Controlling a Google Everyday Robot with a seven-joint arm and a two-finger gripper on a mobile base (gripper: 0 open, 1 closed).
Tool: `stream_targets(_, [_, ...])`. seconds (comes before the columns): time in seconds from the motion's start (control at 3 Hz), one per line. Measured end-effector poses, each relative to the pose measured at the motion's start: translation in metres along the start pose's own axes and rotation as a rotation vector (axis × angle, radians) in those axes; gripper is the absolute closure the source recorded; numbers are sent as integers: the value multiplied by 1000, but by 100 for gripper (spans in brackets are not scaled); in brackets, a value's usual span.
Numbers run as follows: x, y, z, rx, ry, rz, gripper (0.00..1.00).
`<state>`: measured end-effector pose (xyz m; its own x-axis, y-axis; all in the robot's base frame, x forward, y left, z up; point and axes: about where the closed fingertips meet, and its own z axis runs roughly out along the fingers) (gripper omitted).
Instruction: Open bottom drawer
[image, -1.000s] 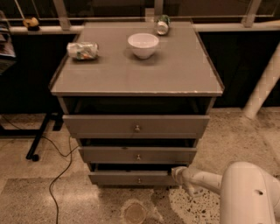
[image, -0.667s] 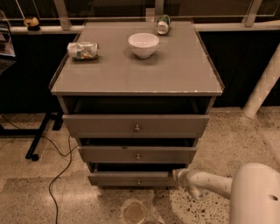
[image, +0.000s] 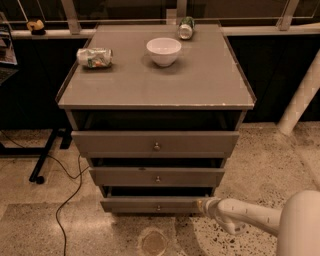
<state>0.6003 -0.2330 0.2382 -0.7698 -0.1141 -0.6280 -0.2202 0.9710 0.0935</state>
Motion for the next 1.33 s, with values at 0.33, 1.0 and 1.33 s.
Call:
stream_targets(0.33, [-11,1,8,4,-13,-8,100])
stream_targets(1.0, [-27,-7,34,27,-22,18,100])
stream_targets(1.33, [-26,-7,44,51,-6,7,100])
